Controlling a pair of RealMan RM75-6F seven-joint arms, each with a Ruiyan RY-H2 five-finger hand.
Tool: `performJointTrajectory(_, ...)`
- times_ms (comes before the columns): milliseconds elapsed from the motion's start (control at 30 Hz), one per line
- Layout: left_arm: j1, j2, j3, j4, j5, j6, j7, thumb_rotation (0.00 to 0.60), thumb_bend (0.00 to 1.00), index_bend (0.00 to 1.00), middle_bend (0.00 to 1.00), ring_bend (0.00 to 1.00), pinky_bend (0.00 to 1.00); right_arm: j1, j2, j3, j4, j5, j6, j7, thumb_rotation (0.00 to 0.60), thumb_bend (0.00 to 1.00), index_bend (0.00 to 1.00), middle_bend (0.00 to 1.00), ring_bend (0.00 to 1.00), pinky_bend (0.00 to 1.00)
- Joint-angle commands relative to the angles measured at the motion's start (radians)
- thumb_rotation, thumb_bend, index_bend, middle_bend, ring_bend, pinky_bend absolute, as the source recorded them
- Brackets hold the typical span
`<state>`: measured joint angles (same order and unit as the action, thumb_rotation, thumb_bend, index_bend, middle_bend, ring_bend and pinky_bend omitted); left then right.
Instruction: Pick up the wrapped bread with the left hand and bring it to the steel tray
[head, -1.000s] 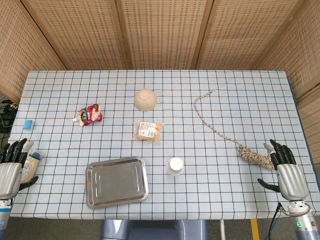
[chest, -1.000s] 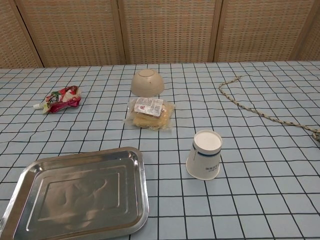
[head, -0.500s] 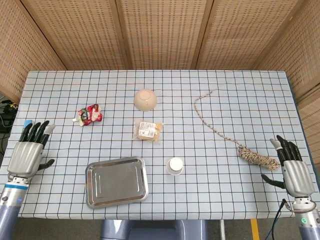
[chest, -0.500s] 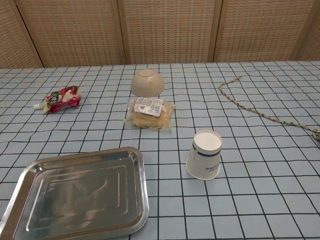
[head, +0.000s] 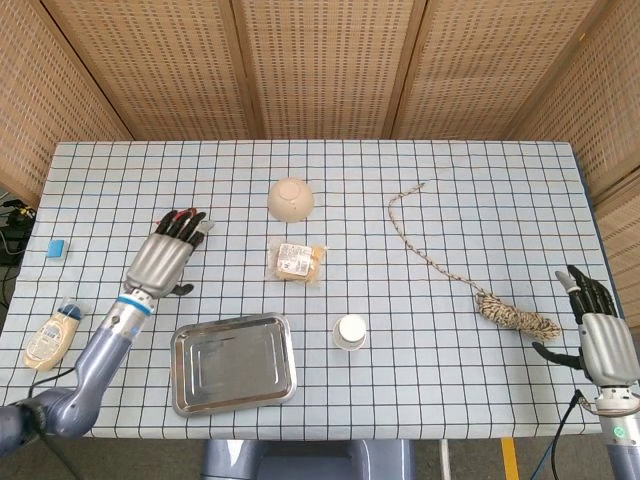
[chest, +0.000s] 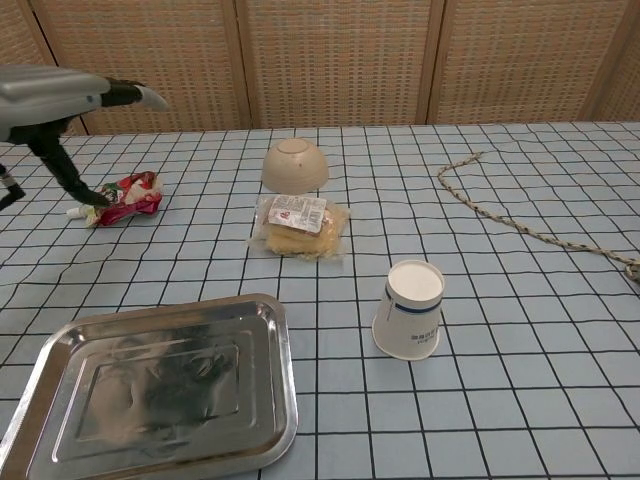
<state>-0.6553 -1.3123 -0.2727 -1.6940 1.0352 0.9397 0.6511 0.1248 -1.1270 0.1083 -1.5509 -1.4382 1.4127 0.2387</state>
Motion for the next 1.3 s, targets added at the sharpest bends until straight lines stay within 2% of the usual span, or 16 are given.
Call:
performJointTrajectory(33,-0.133,-0.108,-0.017,0.11,-0.115,-0.072,0.115,0.6,0.0,0.0,0.0,0.0,0.05,0.003,0.001,0.006,0.011,0.013,-0.011,0.014,0.6,0.07,0.1,0.0,0.0,0.0)
performJointTrajectory(267,-0.272,-0.228,0.018,0.249,-0.271,-0.13,0.199,0.6,0.0,0.01,0.0,0.0,0.1,0.008,0.003,0.013,0.038,0.039,-0.04,0.05,0.6,0.07,0.13,0.0,0.0,0.0)
performJointTrajectory(400,-0.329,-0.277,0.037,0.309,-0.317,-0.141,0.228,0.6,0.0,0.02,0.0,0.0,0.11,0.006,0.008,0.017,0.041,0.043,-0.039,0.071,0.6,0.07,0.13,0.0,0.0,0.0)
performJointTrajectory(600,-0.388,-0.335,0.035,0.379,-0.376,-0.164,0.223,0.6,0.0,0.02,0.0,0.0,0.11,0.003,0.015,0.023,0.042,0.045,-0.034,0.093,0.6,0.07,0.13,0.0,0.0,0.0)
performJointTrajectory(767,-0.47,-0.415,0.043,0.494,-0.45,-0.197,0.247,0.6,0.0,0.03,0.0,0.0,0.11,0.001,0.024,0.029,0.045,0.053,-0.04,0.126,0.6,0.07,0.13,0.0,0.0,0.0)
performJointTrajectory(1067,-0.549,-0.518,0.056,0.625,-0.483,-0.234,0.231,0.6,0.01,0.08,0.0,0.0,0.11,-0.002,0.034,0.036,0.051,0.058,-0.038,0.154,0.6,0.07,0.14,0.0,0.0,0.0)
performJointTrajectory(1167,-0.563,-0.551,0.06,0.653,-0.468,-0.23,0.212,0.6,0.13,0.17,0.01,0.04,0.15,-0.004,0.035,0.038,0.053,0.057,-0.035,0.159,0.6,0.07,0.14,0.0,0.0,0.0)
performJointTrajectory(1233,-0.557,-0.565,0.061,0.658,-0.435,-0.208,0.184,0.6,0.26,0.33,0.11,0.15,0.25,-0.006,0.034,0.039,0.054,0.055,-0.029,0.161,0.6,0.07,0.14,0.0,0.0,0.0)
performJointTrajectory(1300,-0.544,-0.573,0.066,0.66,-0.394,-0.185,0.15,0.6,0.32,0.46,0.23,0.25,0.33,-0.008,0.034,0.038,0.054,0.05,-0.023,0.162,0.6,0.06,0.14,0.0,0.0,0.0)
